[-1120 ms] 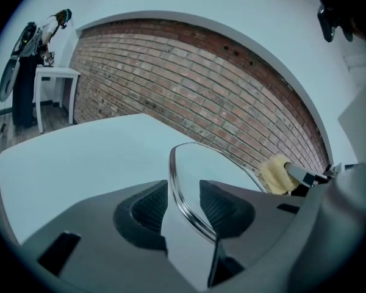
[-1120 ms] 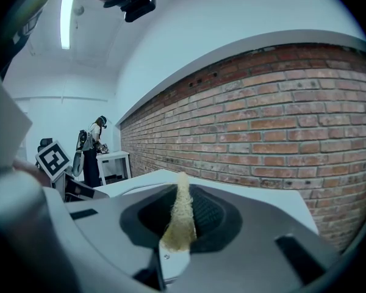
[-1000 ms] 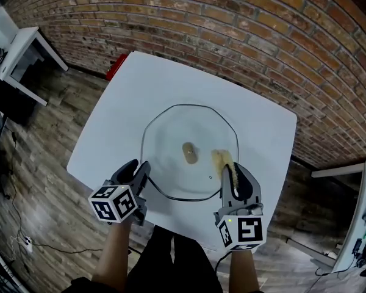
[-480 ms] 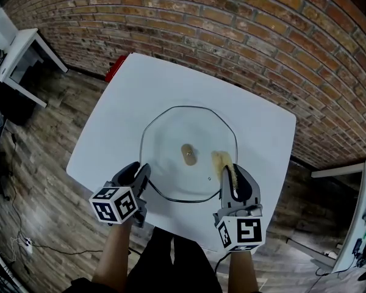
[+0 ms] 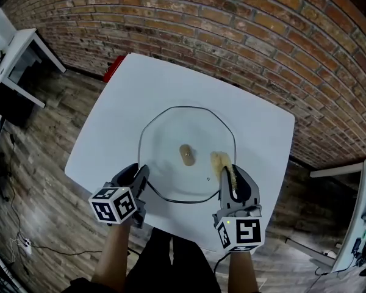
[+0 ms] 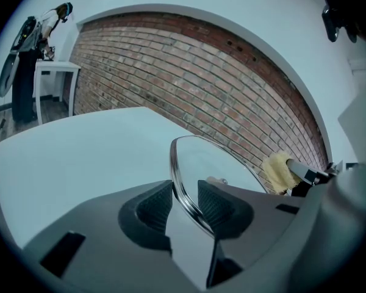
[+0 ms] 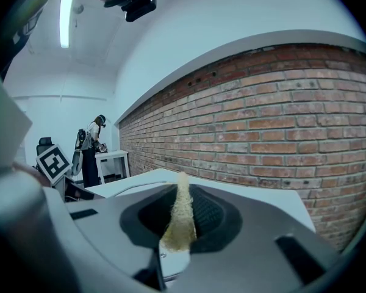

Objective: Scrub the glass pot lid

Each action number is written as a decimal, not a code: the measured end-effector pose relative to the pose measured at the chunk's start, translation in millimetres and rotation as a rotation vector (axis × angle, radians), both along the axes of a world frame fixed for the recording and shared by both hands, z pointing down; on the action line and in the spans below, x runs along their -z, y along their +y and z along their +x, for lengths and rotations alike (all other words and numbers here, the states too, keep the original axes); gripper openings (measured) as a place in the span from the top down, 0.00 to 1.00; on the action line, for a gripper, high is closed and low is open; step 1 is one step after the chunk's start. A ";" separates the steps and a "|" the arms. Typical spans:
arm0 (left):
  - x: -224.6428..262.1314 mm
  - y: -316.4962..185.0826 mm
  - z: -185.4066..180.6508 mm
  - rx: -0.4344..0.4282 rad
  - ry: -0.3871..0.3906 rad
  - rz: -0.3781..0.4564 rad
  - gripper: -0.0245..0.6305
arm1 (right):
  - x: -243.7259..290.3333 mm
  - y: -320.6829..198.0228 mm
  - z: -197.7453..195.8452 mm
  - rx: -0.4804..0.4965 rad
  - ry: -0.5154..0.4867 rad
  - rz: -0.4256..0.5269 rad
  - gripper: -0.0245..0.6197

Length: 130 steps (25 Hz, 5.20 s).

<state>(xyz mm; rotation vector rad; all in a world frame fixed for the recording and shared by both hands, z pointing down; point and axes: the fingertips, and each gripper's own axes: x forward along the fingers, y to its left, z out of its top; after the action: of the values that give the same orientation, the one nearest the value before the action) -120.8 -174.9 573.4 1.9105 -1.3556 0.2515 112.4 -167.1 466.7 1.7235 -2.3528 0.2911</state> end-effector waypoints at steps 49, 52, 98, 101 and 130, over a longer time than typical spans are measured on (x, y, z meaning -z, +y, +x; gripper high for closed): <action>-1.7 -4.7 -2.5 -0.001 -0.022 -0.023 0.78 | -22.9 -81.7 -179.9 0.346 -0.026 -0.122 0.87; -1.8 -5.1 -2.5 -0.003 -0.024 -0.024 0.78 | -35.1 -85.8 -180.2 0.349 -0.009 -0.152 0.87; -2.1 -5.3 -1.4 0.028 -0.007 -0.027 0.79 | -33.0 -75.8 -136.6 0.231 0.126 -0.190 0.87; -2.5 -4.7 -1.4 0.023 0.004 -0.027 0.79 | -39.1 -71.6 -159.8 0.264 0.106 -0.210 0.87; -2.2 -7.8 -5.6 0.019 -0.007 -0.023 0.79 | -78.9 -74.1 -45.4 0.076 0.270 -0.368 0.87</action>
<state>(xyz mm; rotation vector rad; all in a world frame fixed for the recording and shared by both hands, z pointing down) -126.4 -182.7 575.5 1.8787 -1.3692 0.2638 67.0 -241.2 545.7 1.4020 -2.0160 0.4193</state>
